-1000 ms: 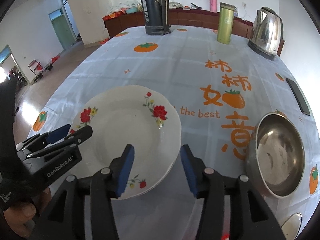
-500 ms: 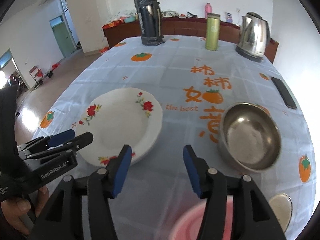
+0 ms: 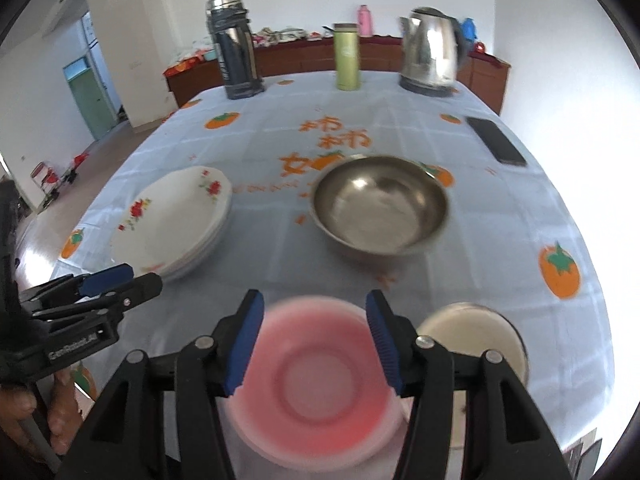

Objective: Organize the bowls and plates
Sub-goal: 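Move both tools to the pink plastic bowl beside the cream enamel dish, then grasp the pink plastic bowl's rim with the left tool while the right tool grips it too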

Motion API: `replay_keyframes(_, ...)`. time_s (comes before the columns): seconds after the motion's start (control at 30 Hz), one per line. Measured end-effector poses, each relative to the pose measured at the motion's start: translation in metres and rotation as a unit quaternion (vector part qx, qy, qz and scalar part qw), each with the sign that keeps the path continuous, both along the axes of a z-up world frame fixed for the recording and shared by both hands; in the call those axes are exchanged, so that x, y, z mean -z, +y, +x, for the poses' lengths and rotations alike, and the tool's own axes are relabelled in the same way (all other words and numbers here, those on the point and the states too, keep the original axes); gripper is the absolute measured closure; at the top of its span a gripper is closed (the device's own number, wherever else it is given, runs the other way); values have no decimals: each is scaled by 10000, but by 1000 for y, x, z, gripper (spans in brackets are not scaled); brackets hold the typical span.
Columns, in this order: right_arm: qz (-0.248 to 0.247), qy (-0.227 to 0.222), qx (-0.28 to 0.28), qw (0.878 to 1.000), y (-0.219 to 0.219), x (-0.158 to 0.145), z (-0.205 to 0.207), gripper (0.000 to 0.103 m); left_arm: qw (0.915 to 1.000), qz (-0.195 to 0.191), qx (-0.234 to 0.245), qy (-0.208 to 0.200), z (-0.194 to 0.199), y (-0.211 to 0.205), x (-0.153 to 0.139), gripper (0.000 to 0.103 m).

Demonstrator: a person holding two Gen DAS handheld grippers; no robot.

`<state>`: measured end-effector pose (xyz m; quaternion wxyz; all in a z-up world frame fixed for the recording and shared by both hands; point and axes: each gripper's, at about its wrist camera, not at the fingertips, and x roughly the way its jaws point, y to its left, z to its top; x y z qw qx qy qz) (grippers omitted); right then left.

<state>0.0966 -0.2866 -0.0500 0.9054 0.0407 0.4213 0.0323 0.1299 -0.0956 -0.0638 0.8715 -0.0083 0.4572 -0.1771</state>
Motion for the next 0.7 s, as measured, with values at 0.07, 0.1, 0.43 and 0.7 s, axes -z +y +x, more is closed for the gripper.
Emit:
replay_keyframes(0.07, -34, 60, 92, 9999, -9, 4, -6, 53, 9998, 46, 167, -27, -8, -11, -1, 50)
replay_keyframes(0.1, -44, 84, 121, 9999, -13, 6, -9, 54, 9997, 43, 252, -38, -11, -16, -2, 50)
replay_keyframes(0.43, -115, 223, 281, 9993, -35, 17, -30, 62, 9977, 61, 667, -46, -30, -44, -3, 50)
replay_keyframes(0.7, -81, 305, 317, 9990, -43, 26, -36, 70, 9958, 71, 911, 89, -39, -62, 6, 50)
